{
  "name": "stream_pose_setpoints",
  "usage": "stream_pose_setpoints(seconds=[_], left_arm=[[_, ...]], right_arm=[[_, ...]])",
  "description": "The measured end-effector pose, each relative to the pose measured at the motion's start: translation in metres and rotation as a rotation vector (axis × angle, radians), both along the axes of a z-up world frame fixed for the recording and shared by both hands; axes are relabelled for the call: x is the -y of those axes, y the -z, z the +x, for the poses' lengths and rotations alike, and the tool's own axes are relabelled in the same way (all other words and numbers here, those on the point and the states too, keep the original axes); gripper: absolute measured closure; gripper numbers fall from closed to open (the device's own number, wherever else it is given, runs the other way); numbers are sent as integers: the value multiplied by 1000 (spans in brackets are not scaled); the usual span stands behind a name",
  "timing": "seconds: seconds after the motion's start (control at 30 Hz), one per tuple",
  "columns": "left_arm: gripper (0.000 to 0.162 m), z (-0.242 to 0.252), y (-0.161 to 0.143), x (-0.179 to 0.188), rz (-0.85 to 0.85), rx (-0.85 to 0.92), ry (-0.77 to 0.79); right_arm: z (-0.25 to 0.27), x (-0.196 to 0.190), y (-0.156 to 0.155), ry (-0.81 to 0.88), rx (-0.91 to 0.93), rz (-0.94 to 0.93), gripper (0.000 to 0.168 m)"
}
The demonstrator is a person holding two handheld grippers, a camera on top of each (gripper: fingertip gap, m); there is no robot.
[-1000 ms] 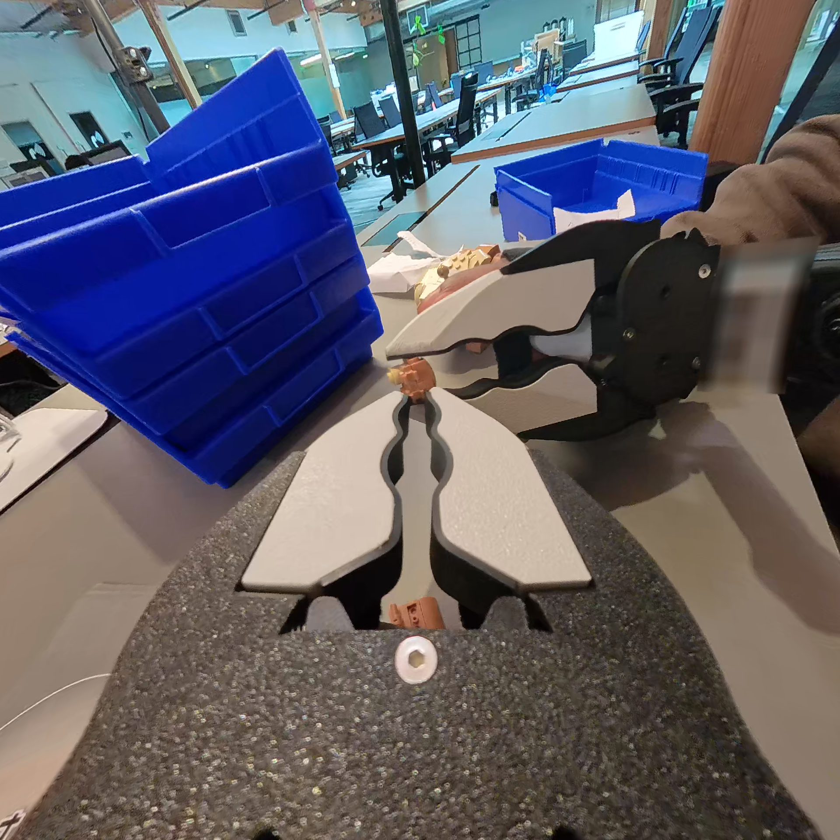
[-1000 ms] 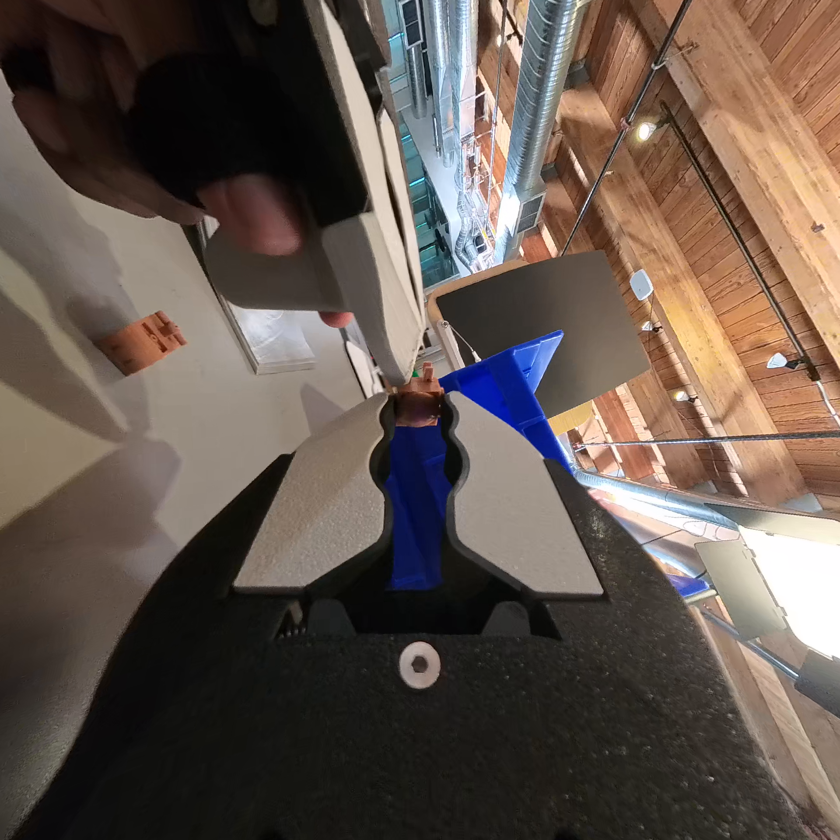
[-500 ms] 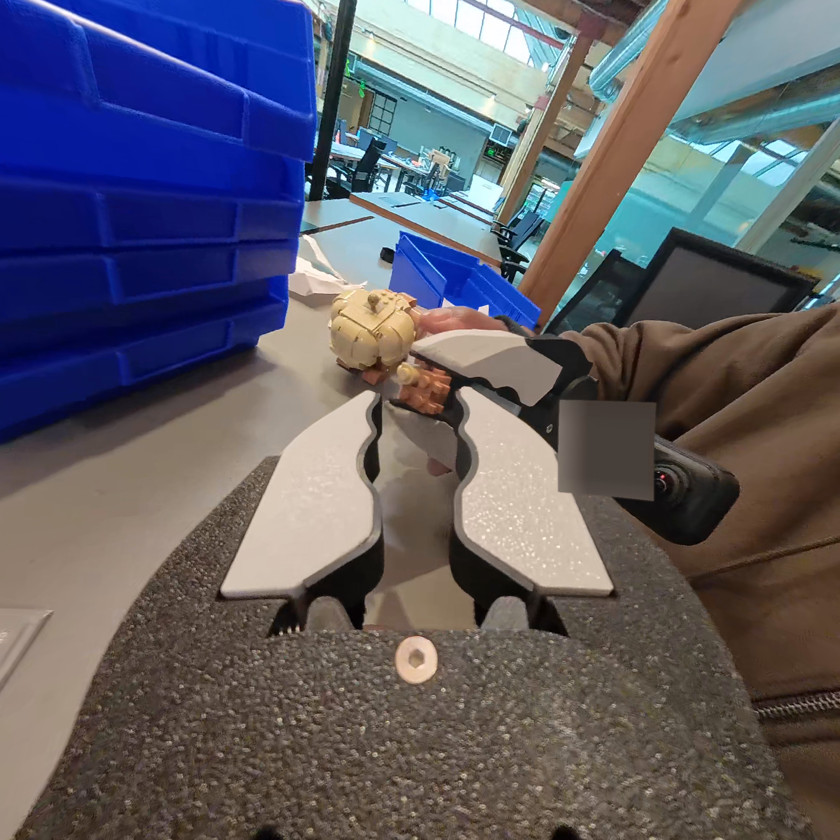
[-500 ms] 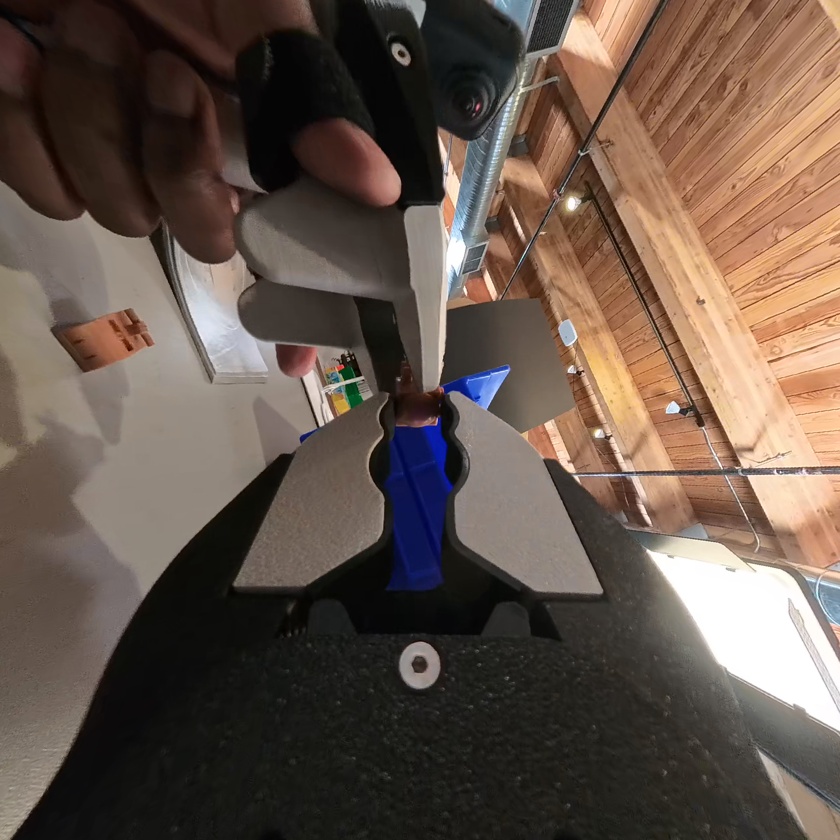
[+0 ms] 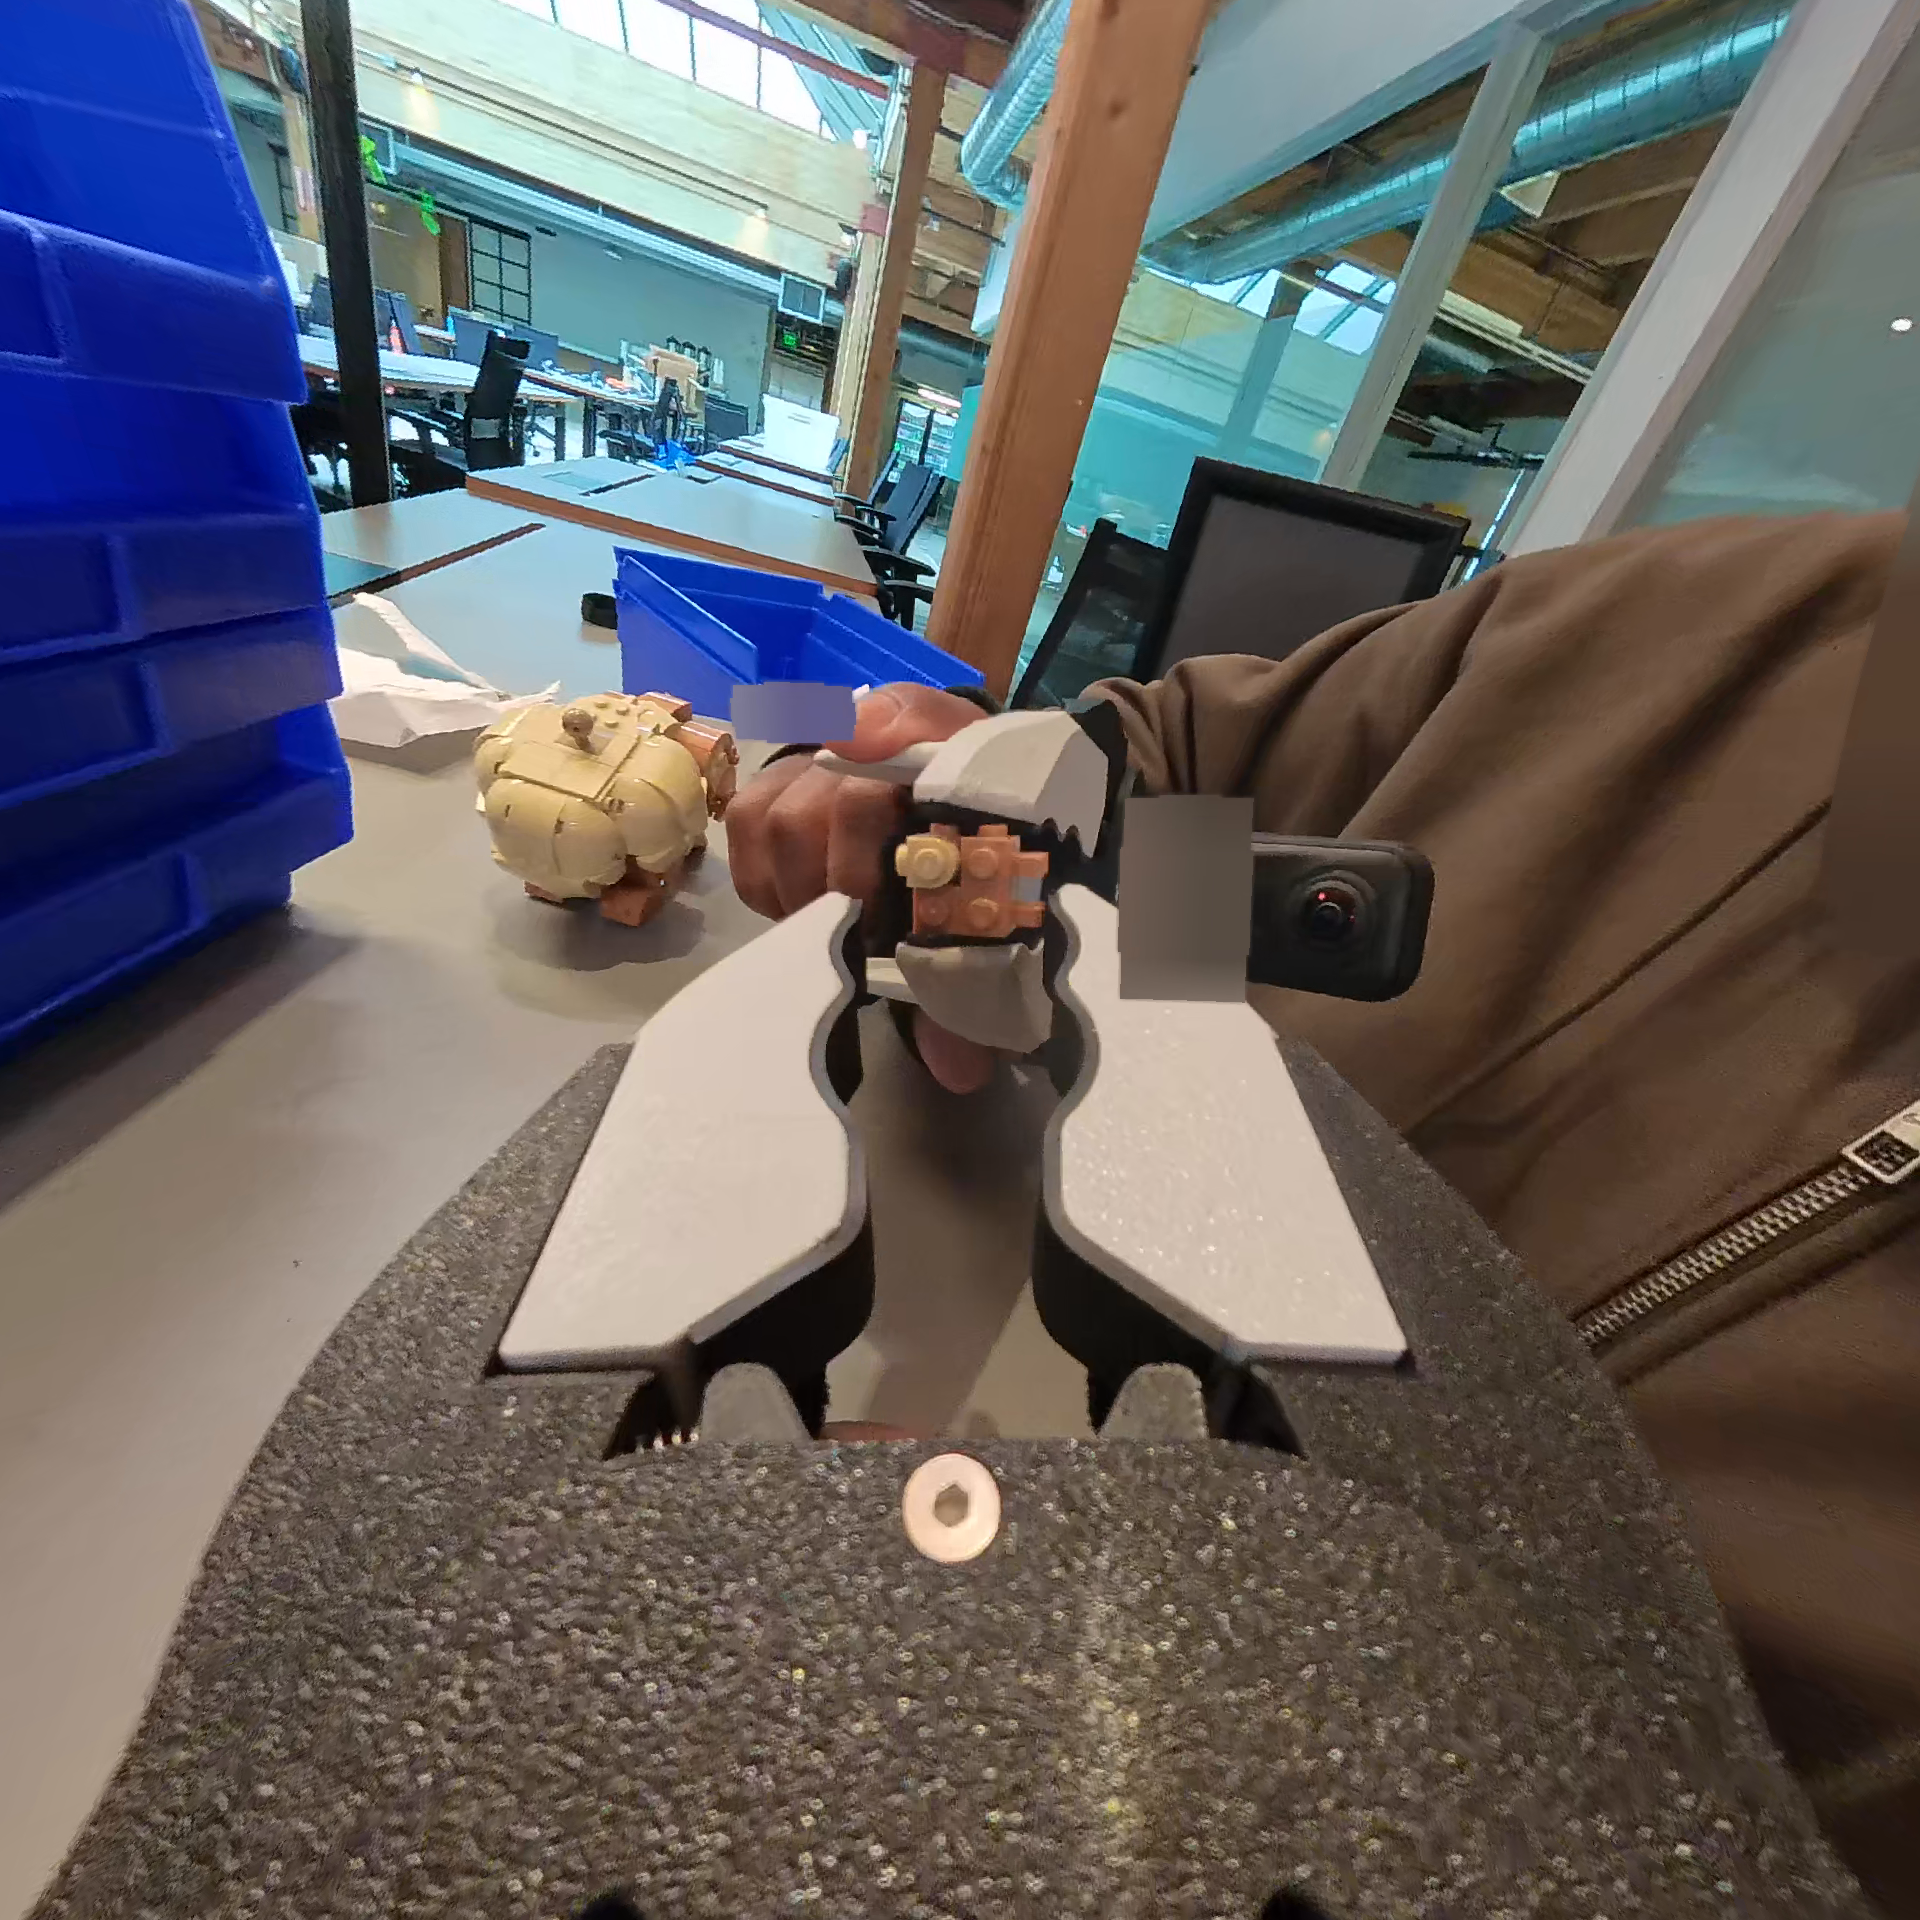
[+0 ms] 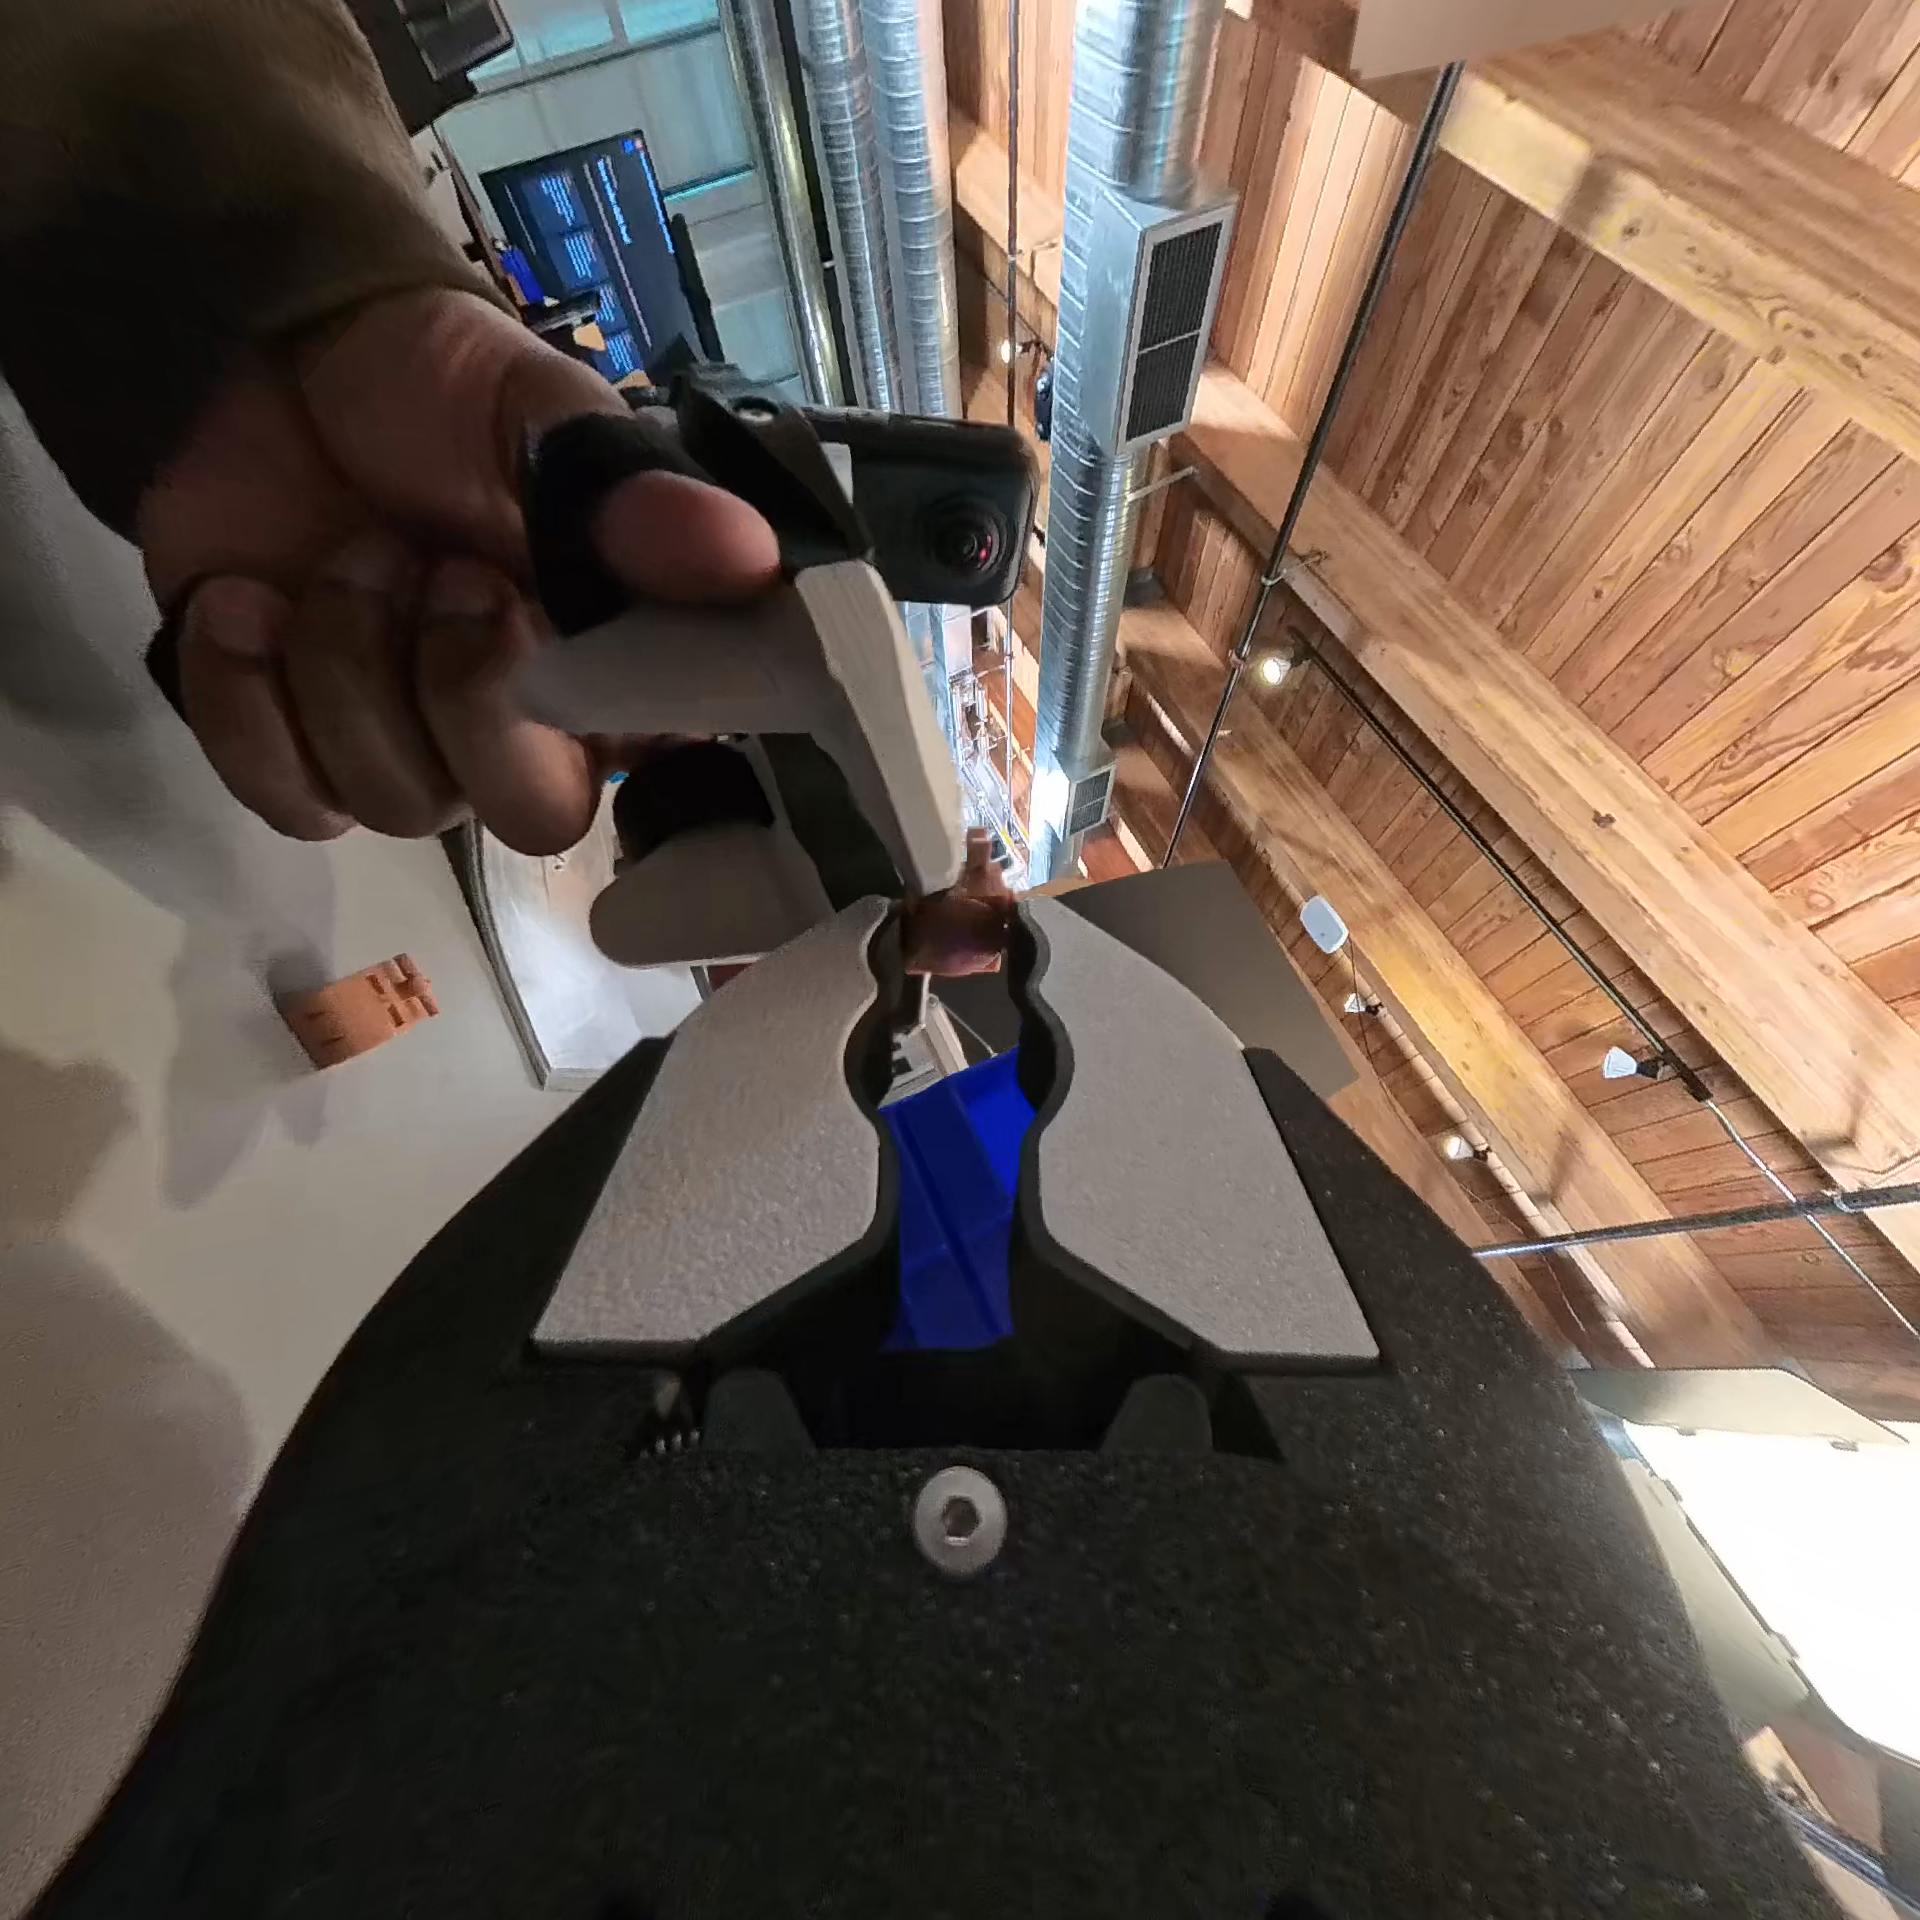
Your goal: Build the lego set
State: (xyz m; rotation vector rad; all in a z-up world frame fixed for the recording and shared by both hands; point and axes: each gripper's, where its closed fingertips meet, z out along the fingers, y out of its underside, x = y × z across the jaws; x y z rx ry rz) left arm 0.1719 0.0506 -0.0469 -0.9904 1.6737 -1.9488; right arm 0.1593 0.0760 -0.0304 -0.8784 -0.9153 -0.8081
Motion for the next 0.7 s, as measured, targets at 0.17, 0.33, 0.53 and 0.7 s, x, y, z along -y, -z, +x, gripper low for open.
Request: stream_pose_setpoints(seconds=[0.17,0.33,0.53,0.7], left_arm=[[136,2,2,4,74,41,-40],[138,1,1,4,120,82,-63],[137,3,0,3,133,88,-95],[137,2,-7,1,65,107,-93]], right_arm=[[0,-1,0,-7,-13,-1,149],[-2,1,-1,-11,-9,21,149],[-1,1,-2,-4,-10,29,149],[0,0,-3,-2,-8,33,149]])
